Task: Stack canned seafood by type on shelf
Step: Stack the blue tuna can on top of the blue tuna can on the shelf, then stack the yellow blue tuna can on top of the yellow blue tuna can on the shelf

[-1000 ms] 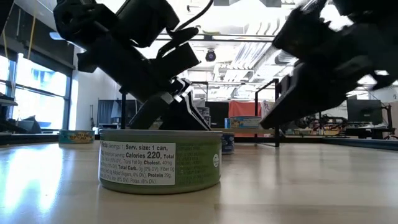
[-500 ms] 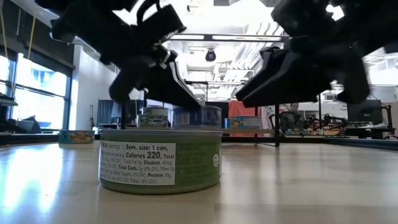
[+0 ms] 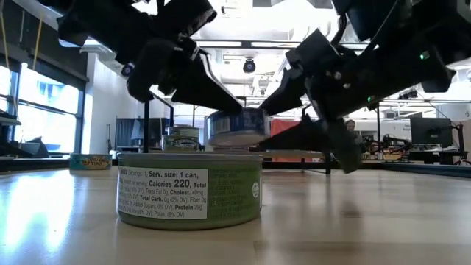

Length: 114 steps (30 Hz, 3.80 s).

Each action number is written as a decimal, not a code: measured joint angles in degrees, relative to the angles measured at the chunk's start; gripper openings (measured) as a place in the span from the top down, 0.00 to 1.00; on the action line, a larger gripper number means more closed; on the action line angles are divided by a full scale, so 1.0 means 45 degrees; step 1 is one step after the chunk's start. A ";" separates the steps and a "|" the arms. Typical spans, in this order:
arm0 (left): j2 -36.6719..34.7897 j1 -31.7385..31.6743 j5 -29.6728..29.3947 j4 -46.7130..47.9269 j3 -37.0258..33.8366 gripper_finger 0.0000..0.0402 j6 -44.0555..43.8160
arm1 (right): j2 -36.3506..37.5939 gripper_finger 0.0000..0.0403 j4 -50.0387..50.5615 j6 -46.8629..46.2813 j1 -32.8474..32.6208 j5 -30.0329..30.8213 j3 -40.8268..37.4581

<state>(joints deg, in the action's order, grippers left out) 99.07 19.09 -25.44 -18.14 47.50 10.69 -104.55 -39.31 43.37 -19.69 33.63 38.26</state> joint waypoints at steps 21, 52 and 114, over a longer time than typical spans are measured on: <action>-0.2545 0.0943 -0.3455 0.3805 0.0035 0.93 -0.0970 | -0.0515 0.71 0.1938 -0.3014 -0.0447 0.1305 0.2324; -0.4138 0.4473 -0.7812 1.0482 0.0015 0.90 -1.0022 | -0.0869 0.49 1.1144 -0.0981 0.6549 -0.0460 0.7791; -0.4064 0.5914 -0.2165 0.6694 -0.1013 1.00 -0.8981 | 0.0767 0.81 1.4809 -1.1899 -0.1406 -0.0580 0.6101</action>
<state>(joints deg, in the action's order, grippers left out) 80.78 45.71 -35.19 11.99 42.95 -29.73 -101.10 27.33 -10.17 -26.02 31.02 65.71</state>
